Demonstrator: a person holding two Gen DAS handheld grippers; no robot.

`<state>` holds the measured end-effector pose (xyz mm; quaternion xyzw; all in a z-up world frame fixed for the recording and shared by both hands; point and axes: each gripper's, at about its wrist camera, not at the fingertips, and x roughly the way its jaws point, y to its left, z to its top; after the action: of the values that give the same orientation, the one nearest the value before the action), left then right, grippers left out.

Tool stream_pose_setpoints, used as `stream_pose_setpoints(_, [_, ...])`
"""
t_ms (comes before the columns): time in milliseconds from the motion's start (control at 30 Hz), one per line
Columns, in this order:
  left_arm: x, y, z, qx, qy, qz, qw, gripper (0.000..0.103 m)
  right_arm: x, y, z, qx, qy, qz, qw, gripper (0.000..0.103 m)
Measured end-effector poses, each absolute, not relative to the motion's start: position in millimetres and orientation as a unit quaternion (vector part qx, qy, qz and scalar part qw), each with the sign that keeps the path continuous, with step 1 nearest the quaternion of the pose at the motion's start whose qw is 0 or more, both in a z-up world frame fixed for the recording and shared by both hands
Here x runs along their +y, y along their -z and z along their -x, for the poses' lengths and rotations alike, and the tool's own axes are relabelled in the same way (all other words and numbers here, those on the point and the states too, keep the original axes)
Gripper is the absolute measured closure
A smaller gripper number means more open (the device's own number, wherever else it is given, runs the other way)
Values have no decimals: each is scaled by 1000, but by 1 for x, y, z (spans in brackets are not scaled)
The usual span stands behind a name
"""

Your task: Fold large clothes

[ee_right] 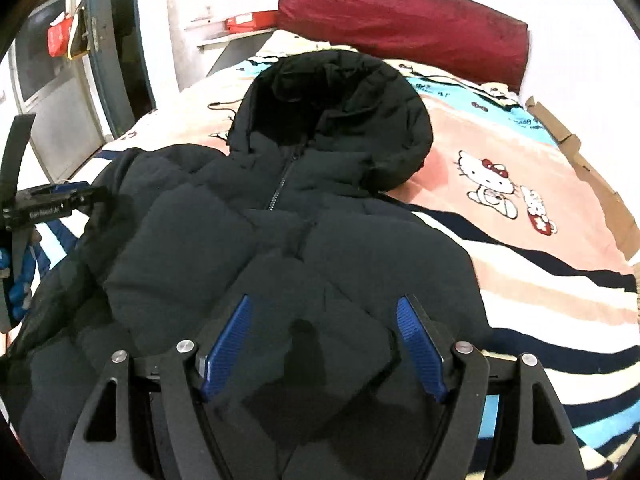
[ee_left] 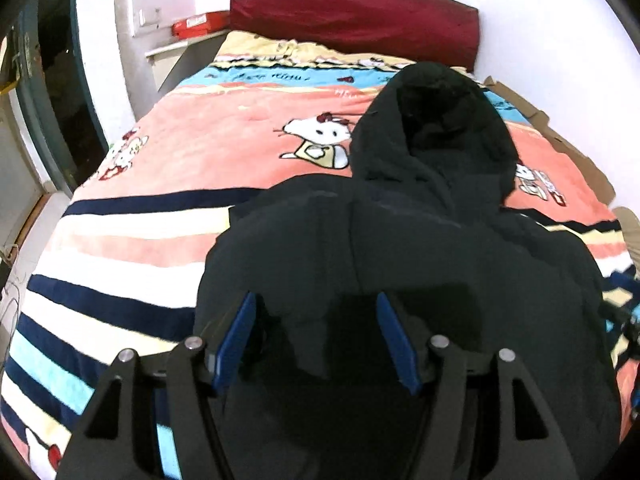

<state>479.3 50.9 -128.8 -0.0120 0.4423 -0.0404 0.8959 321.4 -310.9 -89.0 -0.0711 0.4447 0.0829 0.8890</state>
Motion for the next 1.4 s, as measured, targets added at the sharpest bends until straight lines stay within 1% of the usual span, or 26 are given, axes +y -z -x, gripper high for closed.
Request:
stream_pose_setpoints(100, [52, 161, -492, 490, 22, -15, 872, 40, -317, 119, -334, 483, -73, 78, 869, 29])
stream_pose_setpoints(133, [53, 164, -490, 492, 30, -19, 870, 40, -322, 130, -334, 497, -70, 81, 861, 30])
stream_pose_setpoints(200, [53, 155, -489, 485, 40, -33, 873, 40, -333, 130, -333, 505, -83, 59, 857, 29])
stream_pose_setpoints(300, [57, 130, -500, 467, 57, -29, 882, 40, -347, 106, -336, 491, -92, 53, 865, 29])
stream_pose_setpoints(400, [51, 101, -528, 450, 63, -29, 890, 40, -359, 76, -358, 462, -90, 50, 881, 27])
stream_pose_setpoints(467, [45, 87, -552, 441, 67, -28, 895, 40, -367, 59, -385, 443, -81, 57, 891, 21])
stream_pose_setpoints(600, [13, 71, -610, 432, 84, -47, 897, 40, -381, 44, -451, 424, -68, 45, 902, 19])
stream_pose_setpoints(667, [-8, 69, -641, 431, 102, -51, 895, 40, -385, 44, -487, 416, -62, 38, 907, 16])
stream_pose_setpoints(800, [-41, 83, -691, 432, 116, -62, 892, 40, -384, 62, -558, 418, -50, 45, 906, 14])
stream_pose_setpoints(933, [-66, 109, -734, 436, 121, -73, 889, 40, -381, 91, -617, 416, -42, 31, 908, 13])
stream_pose_setpoints(1033, [-76, 129, -757, 435, 116, -79, 889, 40, -374, 113, -645, 422, -26, 45, 905, 12])
stream_pose_setpoints(1133, [-77, 139, -768, 430, 117, -70, 893, 40, -371, 135, -665, 426, -21, 44, 903, 12])
stream_pose_setpoints(1167, [-77, 141, -770, 426, 119, -69, 894, 41, -371, 138, -666, 425, -22, 43, 904, 17])
stream_pose_setpoints(1200, [-77, 143, -771, 427, 116, -70, 894, 44, -370, 142, -667, 426, -31, 39, 903, 25])
stream_pose_setpoints(1233, [-77, 143, -772, 427, 114, -69, 894, 51, -370, 144, -667, 431, -39, 35, 901, 56])
stream_pose_setpoints(1267, [-76, 143, -771, 431, 119, -64, 892, 72, -368, 146, -667, 438, -49, 30, 897, 76])
stream_pose_setpoints(1300, [-73, 141, -769, 436, 122, -52, 890, 81, -367, 145, -664, 439, -57, 26, 896, 82])
stream_pose_setpoints(1333, [-70, 137, -764, 434, 121, -45, 892, 85, -366, 142, -660, 437, -66, 22, 897, 89])
stream_pose_setpoints(1367, [-69, 132, -759, 432, 123, -44, 892, 89, -364, 137, -654, 435, -75, 18, 897, 92])
stream_pose_setpoints(1400, [-68, 127, -752, 429, 125, -47, 894, 91, -363, 127, -644, 431, -85, 12, 898, 93])
